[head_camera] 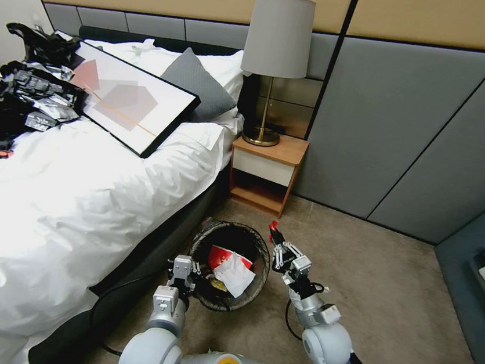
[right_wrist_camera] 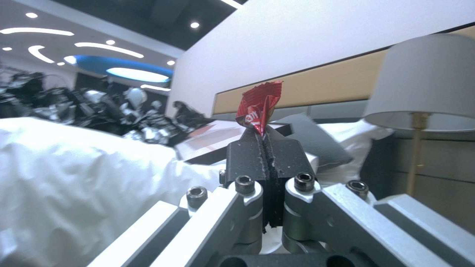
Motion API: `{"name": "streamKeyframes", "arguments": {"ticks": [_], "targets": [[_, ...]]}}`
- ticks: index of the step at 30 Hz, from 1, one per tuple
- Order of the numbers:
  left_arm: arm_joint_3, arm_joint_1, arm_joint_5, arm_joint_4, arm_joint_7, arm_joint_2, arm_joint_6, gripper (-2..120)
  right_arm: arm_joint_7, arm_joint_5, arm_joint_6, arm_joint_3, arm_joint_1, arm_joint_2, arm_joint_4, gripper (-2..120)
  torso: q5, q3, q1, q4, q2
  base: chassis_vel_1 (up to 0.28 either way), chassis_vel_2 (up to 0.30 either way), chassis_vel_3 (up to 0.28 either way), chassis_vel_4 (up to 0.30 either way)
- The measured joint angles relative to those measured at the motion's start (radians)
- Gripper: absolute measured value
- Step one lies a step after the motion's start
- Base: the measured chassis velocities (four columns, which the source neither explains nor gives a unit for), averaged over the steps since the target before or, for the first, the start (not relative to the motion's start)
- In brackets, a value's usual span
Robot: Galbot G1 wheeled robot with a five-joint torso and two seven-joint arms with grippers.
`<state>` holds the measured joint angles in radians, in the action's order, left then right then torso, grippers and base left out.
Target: Pick up the trash bin, then pick up the garbage from the floor and place it into the trash bin.
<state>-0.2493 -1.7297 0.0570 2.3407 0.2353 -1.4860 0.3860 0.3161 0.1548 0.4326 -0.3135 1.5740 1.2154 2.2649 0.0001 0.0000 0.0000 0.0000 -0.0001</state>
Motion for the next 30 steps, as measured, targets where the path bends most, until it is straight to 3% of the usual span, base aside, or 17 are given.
{"name": "streamKeyframes", "arguments": {"ticks": [15,30], "targets": [[0.004,-0.001,0.003,0.002,-0.002,0.004,0.000,0,-0.014,-0.092,0.007,0.146,0.038,-0.040,-0.138,0,-0.0001,0.000,0.000,0.0000,0.000,0.000,0.000,0.000,0.000],[0.008,0.000,0.007,0.003,-0.004,0.001,0.000,0,-0.054,-0.085,-0.020,0.153,-0.029,-0.006,-0.259,0,-0.0001,0.000,0.000,0.0000,0.000,0.000,0.000,0.000,0.000]]}}
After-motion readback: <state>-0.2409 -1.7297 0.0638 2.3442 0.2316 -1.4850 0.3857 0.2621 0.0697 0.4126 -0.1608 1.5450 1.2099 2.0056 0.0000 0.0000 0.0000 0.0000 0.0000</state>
